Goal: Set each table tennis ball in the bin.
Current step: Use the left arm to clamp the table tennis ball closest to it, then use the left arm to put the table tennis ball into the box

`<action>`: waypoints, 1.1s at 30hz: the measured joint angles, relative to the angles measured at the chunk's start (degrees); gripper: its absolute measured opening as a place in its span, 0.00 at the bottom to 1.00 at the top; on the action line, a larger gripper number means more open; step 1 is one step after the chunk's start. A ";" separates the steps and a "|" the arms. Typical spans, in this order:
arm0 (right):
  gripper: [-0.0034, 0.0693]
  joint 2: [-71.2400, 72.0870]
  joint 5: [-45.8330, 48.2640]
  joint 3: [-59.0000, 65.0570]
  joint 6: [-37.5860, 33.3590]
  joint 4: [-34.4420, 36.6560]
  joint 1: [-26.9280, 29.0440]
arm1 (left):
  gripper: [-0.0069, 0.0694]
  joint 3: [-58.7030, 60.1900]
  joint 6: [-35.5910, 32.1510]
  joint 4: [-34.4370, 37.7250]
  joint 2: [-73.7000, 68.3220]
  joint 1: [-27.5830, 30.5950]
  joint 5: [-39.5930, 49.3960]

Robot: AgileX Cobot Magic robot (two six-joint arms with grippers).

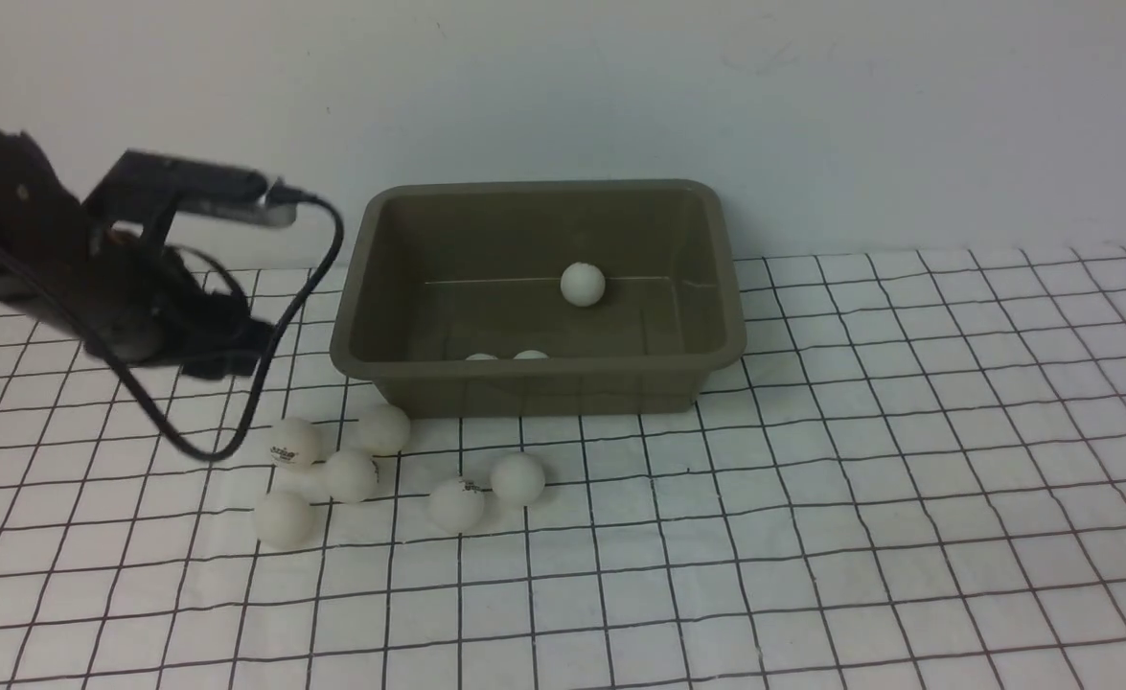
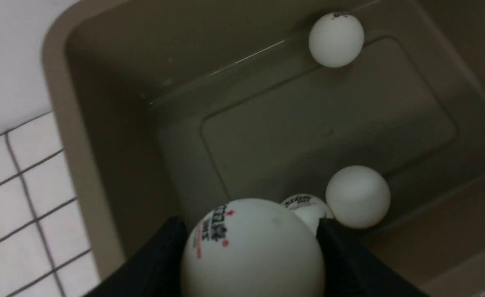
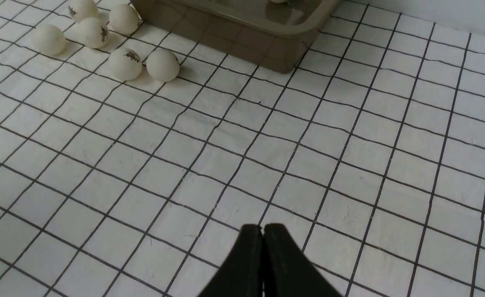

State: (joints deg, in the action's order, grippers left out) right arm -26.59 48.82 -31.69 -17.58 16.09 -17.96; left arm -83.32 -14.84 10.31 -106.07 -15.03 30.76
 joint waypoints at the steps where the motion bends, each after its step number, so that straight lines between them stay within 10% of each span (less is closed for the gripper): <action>1: 0.03 0.00 0.00 0.00 0.00 0.06 0.00 | 0.55 -1.49 0.00 0.00 -2.08 -0.39 0.00; 19: 0.03 0.00 -0.02 0.00 0.00 2.41 0.00 | 0.76 -11.45 -0.51 0.55 -13.29 -1.12 2.00; 33: 0.03 0.00 -0.21 0.00 0.00 2.41 0.00 | 0.66 -5.33 7.82 -15.23 5.11 3.32 23.35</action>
State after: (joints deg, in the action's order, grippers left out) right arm -26.59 48.61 -31.69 -17.58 18.50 -17.96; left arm -88.65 -7.02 -4.92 -100.96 -11.71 54.12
